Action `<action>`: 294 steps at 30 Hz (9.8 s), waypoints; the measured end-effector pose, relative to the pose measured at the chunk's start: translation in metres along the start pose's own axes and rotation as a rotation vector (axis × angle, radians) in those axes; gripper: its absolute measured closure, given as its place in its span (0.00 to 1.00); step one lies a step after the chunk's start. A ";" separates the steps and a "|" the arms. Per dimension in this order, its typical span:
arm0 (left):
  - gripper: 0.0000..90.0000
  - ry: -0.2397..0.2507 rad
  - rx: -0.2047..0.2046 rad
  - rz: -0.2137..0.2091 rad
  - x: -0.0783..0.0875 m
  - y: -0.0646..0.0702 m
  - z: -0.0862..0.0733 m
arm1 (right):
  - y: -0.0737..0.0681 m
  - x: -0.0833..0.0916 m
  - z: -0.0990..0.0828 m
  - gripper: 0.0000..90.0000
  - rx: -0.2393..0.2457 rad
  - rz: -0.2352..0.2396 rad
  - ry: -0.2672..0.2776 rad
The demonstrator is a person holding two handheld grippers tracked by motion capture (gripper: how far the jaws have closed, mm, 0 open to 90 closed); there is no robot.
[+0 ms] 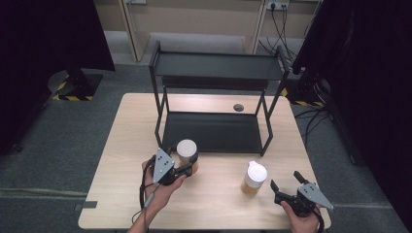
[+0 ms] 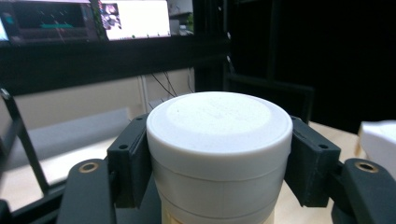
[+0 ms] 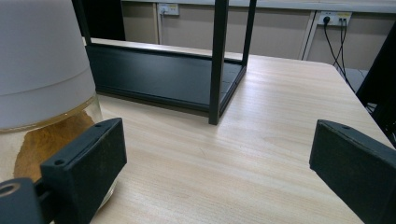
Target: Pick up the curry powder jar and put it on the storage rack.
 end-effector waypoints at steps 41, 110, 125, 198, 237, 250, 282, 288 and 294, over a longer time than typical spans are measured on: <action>0.38 0.167 -0.031 0.152 -0.028 0.005 0.103 | 0.001 0.000 0.000 0.05 -0.009 0.002 -0.001; 0.38 0.214 -0.035 0.259 -0.098 -0.026 0.218 | 0.003 0.000 0.000 0.06 -0.013 0.009 0.000; 0.38 0.187 -0.021 0.287 -0.131 -0.052 0.220 | 0.004 0.000 -0.001 0.06 -0.008 0.014 0.006; 0.17 0.176 -0.019 0.228 -0.072 -0.020 0.148 | 0.005 0.001 -0.002 0.05 0.002 0.026 0.012; 0.17 0.124 0.018 0.180 -0.032 -0.013 0.057 | 0.004 0.001 -0.002 0.05 0.008 0.024 0.013; 0.17 0.112 0.024 0.186 -0.023 -0.013 0.033 | 0.004 0.001 -0.002 0.05 0.007 0.026 0.014; 0.17 0.024 0.074 0.166 -0.008 -0.007 -0.028 | 0.004 0.001 -0.002 0.05 0.009 0.025 0.014; 0.16 0.009 0.083 0.162 -0.005 -0.007 -0.038 | 0.003 0.001 -0.002 0.05 0.014 0.023 0.013; 0.16 -0.005 0.091 0.164 -0.003 -0.008 -0.048 | 0.003 0.001 -0.002 0.05 0.014 0.022 0.011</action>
Point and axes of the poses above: each handheld gripper's, and its own axes: x roughly backward along the jaws, z roughly out of its top, y roughly to its right, the point moved 1 cm from there along -x, roughly forward along the jaws, and after that the axes turned 6 degrees about x, right-handed, at the moved point
